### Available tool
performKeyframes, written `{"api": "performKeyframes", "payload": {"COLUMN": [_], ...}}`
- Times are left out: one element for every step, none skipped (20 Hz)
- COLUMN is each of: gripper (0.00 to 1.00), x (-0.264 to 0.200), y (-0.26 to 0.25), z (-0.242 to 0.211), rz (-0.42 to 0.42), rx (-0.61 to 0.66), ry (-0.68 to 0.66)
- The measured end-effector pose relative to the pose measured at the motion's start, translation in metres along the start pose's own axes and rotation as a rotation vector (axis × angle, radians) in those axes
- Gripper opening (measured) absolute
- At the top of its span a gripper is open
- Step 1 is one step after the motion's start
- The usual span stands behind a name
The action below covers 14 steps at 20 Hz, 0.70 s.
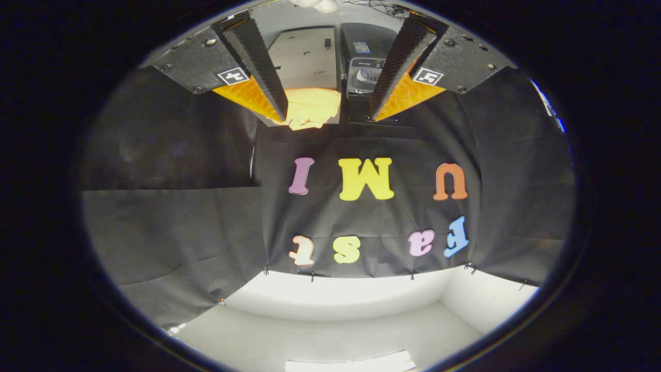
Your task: Put the clothes into the washing machine and then close the washing machine lid.
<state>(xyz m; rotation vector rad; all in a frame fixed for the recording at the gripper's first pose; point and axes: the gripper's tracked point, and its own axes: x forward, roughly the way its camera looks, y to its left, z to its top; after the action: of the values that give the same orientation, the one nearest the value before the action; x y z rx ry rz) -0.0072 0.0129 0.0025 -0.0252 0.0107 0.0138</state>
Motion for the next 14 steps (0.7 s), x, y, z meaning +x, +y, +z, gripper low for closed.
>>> {"api": "performKeyframes", "payload": {"gripper": [1.0,1.0,1.0,1.0,1.0,1.0,1.0,1.0,1.0,1.0,1.0,1.0,1.0,1.0], "x": [0.0,-0.002,-0.002,-0.004,-0.004,-0.005,-0.004,-0.003,-0.003,-0.002,-0.001,0.0,0.001,0.003], "y": [0.001,0.001,0.003,0.004,0.005,0.007,0.009,0.011,0.011,0.012,0.014,0.015,0.015,0.016], "z": [0.0,0.002,0.001,0.001,0.0,0.001,0.001,0.0,0.0,0.003,0.003,0.006,0.007,0.009], "rz": [-0.002,-0.002,-0.003,-0.001,-0.004,-0.001,0.002,0.0,-0.003,-0.005,-0.007,-0.011,-0.015,-0.011], "rx": [0.001,0.0,-0.001,-0.005,-0.007,-0.005,-0.005,-0.009,-0.012,-0.014,-0.017,-0.022,-0.026,-0.027], "ry": [0.0,-0.002,0.0,-0.001,0.002,0.002,0.005,0.01,0.008,0.006,0.005,-0.001,-0.002,-0.003]}}
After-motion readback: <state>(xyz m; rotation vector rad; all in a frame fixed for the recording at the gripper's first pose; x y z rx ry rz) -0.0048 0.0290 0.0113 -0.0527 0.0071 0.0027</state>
